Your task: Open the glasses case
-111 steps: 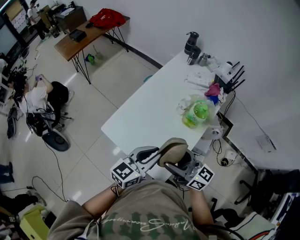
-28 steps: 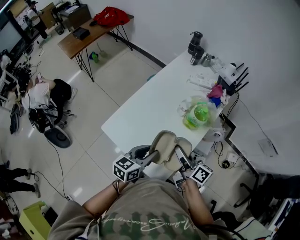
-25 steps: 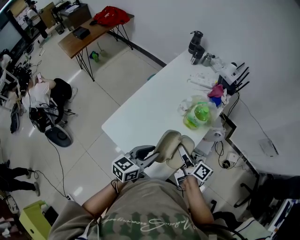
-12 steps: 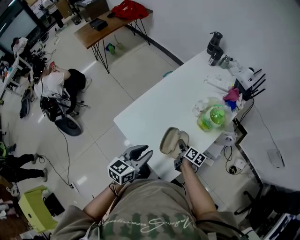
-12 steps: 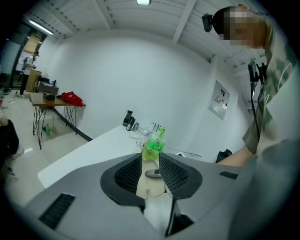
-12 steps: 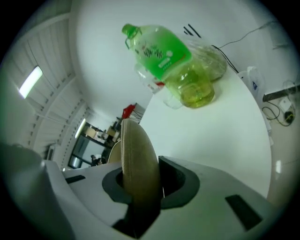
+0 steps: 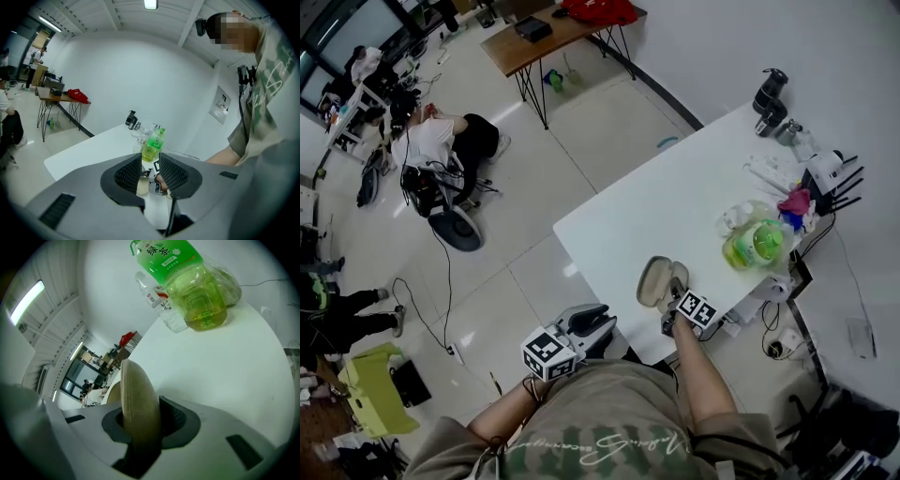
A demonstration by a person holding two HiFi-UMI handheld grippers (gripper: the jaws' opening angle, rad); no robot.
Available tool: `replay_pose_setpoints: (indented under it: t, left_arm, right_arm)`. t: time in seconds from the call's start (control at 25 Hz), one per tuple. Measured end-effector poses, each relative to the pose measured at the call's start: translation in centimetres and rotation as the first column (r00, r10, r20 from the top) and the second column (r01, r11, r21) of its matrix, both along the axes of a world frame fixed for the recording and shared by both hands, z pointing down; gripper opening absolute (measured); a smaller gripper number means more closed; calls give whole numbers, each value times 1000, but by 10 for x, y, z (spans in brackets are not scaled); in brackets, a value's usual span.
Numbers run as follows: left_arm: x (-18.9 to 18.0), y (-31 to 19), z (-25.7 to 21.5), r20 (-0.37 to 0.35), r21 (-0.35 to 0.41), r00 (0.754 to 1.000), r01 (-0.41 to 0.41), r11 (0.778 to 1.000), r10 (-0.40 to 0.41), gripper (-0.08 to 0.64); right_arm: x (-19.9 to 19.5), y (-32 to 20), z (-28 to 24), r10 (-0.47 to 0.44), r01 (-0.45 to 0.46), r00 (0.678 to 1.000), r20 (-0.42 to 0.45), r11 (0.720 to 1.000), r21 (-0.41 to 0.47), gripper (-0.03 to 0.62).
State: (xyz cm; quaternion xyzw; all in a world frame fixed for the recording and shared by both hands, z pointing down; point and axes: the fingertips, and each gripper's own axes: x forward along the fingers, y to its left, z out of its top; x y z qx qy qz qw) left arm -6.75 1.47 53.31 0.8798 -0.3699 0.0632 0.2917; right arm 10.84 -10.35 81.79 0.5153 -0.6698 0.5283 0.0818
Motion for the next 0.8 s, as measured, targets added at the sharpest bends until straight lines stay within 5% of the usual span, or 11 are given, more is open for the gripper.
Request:
replay_pose_setpoints:
  t: [0.24, 0.44, 0.56, 0.8]
  left_arm:
    - [-11, -7, 12, 39, -47, 999, 25, 999, -24, 120]
    - [-4, -13, 0, 5, -20, 1000, -23, 1000, 23, 120]
    - [-3, -12, 0, -1, -22, 998, -59, 998, 59, 120]
    - [-2, -21, -4, -66, 1, 994, -91, 996, 90, 120]
  right_arm:
    - [-7, -4, -8, -8, 8, 1000, 0, 1000, 28, 95]
    - [3, -4, -19, 24, -23, 1000, -3, 998, 52, 206]
    - [11, -3, -28, 42, -39, 999, -35, 997, 71, 209]
    - [62, 12, -80, 204, -169, 967, -153, 962, 213, 209]
